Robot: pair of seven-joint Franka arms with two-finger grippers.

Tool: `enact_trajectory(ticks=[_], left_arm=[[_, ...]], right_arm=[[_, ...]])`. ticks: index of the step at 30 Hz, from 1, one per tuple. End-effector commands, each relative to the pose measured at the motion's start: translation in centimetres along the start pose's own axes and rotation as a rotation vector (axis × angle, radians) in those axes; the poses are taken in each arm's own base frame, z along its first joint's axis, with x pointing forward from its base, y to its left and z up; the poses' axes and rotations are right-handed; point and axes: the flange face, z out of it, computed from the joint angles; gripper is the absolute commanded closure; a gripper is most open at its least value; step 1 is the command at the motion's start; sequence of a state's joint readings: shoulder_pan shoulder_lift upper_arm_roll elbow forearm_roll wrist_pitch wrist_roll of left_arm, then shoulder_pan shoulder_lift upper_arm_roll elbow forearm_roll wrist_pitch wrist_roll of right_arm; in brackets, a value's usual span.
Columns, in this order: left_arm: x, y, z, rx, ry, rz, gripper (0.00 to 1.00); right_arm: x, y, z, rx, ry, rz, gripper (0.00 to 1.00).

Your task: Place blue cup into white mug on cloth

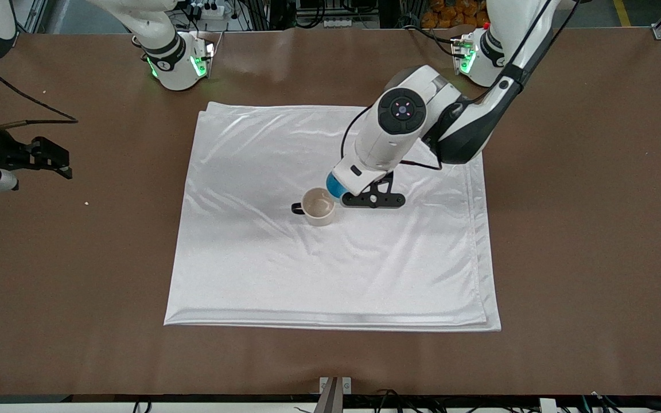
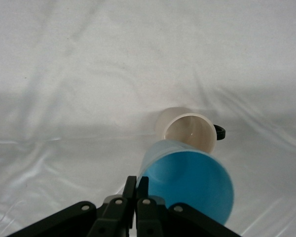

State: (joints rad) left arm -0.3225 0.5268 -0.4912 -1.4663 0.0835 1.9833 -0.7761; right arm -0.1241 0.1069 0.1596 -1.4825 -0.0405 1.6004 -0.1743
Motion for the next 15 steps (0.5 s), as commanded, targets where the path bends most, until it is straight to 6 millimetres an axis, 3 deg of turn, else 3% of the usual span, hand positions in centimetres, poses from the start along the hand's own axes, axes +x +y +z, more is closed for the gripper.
enact_trajectory(ticks=[1, 8, 15], left_arm=[[-0.7, 2.2, 2.5, 0.022, 0.036, -0.004, 1.00], [-0.4, 3.8, 5.3, 0.030, 0.062, 0.003, 1.00], [0.3, 4.0, 6.7, 0.028, 0.056, -0.001, 1.00]], right_arm=[[0.4, -0.2, -0.3, 0.024, 0.020, 0.111, 0.00], [0.0, -0.9, -0.3, 0.020, 0.007, 0.233, 0.00], [-2.2, -1.8, 0.6, 0.000, 0.022, 0.280, 0.00]])
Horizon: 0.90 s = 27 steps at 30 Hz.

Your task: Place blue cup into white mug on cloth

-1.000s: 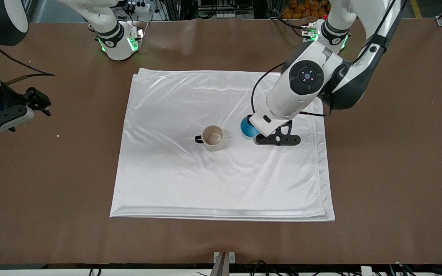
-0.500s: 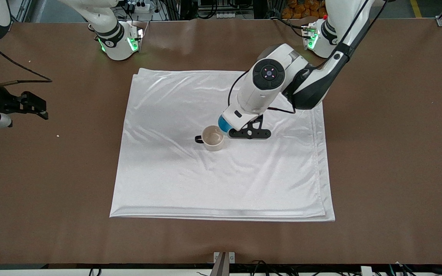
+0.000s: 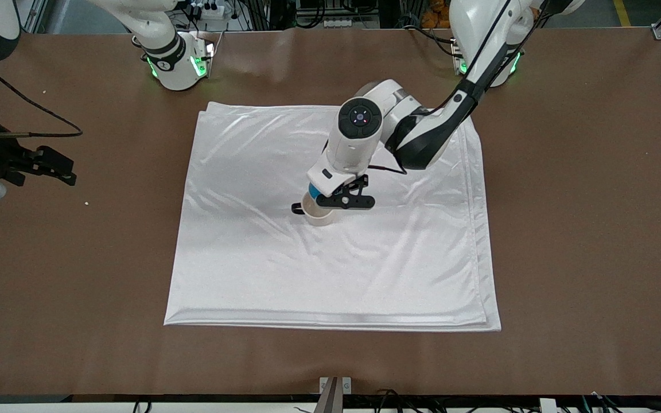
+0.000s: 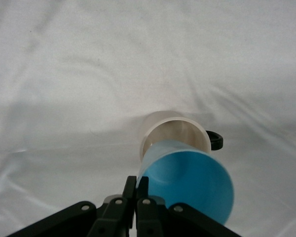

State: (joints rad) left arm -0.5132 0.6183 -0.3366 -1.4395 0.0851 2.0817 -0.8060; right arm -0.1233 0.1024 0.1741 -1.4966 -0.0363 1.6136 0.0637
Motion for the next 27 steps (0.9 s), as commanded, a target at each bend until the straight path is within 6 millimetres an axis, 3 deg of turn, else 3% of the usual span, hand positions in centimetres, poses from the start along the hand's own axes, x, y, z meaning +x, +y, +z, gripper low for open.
enact_trajectory(ticks=[1, 7, 24, 25, 27], left_arm=[[1.3, 0.6, 0.2, -0.003, 0.027, -0.018, 1.00], [0.9, 1.3, 1.3, -0.008, 0.039, -0.005, 1.00], [0.7, 1.6, 2.6, 0.007, 0.049, -0.016, 1.00], [0.7, 1.6, 2.6, 0.007, 0.049, -0.030, 0.95], [0.7, 1.6, 2.8, 0.008, 0.047, -0.058, 0.59]], right_arm=[[-2.9, -0.2, 0.4, -0.004, 0.030, 0.065, 0.00], [-4.7, -0.4, 1.0, -0.009, 0.042, 0.083, 0.00], [-5.6, -0.3, 0.9, -0.005, 0.036, 0.105, 0.00], [-5.6, -0.3, 0.9, 0.007, 0.035, 0.110, 0.00], [-5.6, -0.2, 0.9, 0.026, 0.035, 0.117, 0.00]])
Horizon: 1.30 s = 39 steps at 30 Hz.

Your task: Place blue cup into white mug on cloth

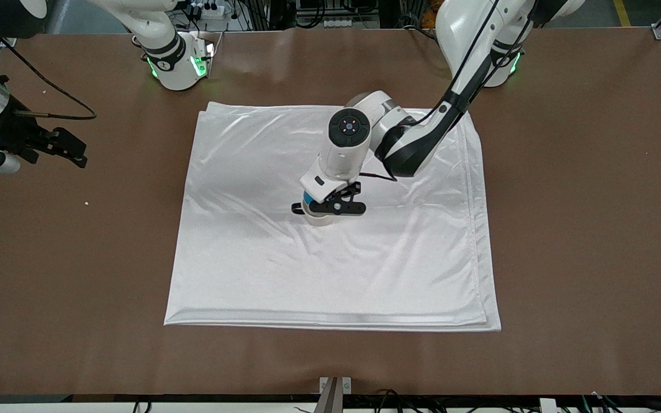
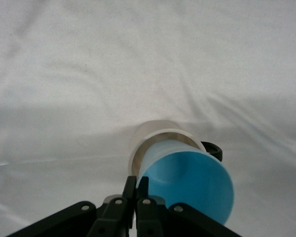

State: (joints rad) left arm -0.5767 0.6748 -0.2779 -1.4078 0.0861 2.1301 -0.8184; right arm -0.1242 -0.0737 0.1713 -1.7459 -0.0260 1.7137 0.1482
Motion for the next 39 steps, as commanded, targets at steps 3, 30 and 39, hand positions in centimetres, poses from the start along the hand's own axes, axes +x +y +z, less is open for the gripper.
enact_trajectory(ticks=[3, 30, 39], left_arm=[[0.3, 0.4, 0.1, 0.007, 0.022, -0.058, 0.00], [4.6, -4.5, -11.3, -0.048, 0.149, -0.133, 0.00], [6.6, -9.1, -16.5, -0.040, 0.188, -0.204, 0.00]], right_arm=[[-0.7, 0.4, -0.2, 0.046, 0.006, 0.034, 0.00], [-0.2, 4.1, -0.5, 0.058, 0.015, 0.080, 0.00], [-0.2, 4.6, -2.1, 0.049, 0.022, 0.083, 0.00]])
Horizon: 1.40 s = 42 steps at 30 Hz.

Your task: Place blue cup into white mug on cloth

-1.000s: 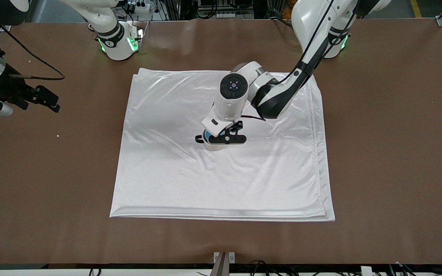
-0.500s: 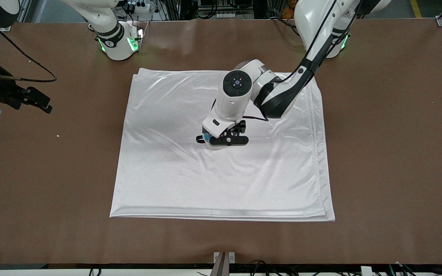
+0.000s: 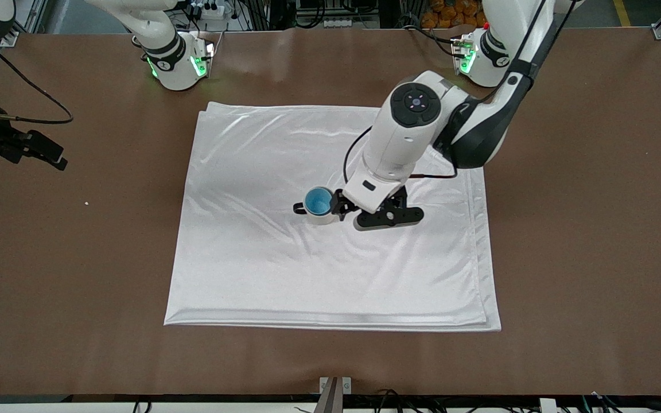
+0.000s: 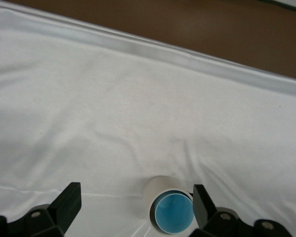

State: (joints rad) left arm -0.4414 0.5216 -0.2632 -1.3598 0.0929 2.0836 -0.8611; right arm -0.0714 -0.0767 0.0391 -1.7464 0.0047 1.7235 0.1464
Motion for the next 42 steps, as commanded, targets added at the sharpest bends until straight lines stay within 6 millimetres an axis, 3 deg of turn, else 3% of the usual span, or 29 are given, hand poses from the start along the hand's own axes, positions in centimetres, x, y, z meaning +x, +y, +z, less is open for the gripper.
enact_trajectory(ticks=[1, 4, 13, 18, 22, 31, 42], left_arm=[[1.4, -2.3, -3.4, 0.029, 0.038, -0.035, 0.00], [2.5, -3.8, -5.4, 0.053, 0.077, -0.043, 0.00], [4.7, -8.1, -9.0, 0.114, 0.085, -0.069, 0.00], [6.9, -11.7, -11.0, 0.134, 0.088, 0.017, 0.00], [8.1, -14.2, -12.2, 0.155, 0.077, 0.119, 0.00], [10.1, -18.4, -12.8, 0.192, 0.045, 0.197, 0.00], [11.9, -23.1, -13.5, 0.219, 0.012, 0.219, 0.00]], right_arm=[[-0.6, 0.4, -2.4, 0.012, 0.017, 0.002, 0.00], [-0.6, 0.7, -3.3, 0.010, 0.014, 0.007, 0.00], [0.2, 0.8, -5.5, 0.012, 0.039, 0.019, 0.00], [-0.1, 1.3, -6.6, 0.009, 0.027, 0.028, 0.00], [0.4, 1.5, -6.4, 0.008, 0.022, 0.031, 0.00], [2.1, 1.5, -5.9, 0.009, 0.021, 0.032, 0.00], [2.3, 2.3, -5.6, 0.009, 0.016, 0.045, 0.00]])
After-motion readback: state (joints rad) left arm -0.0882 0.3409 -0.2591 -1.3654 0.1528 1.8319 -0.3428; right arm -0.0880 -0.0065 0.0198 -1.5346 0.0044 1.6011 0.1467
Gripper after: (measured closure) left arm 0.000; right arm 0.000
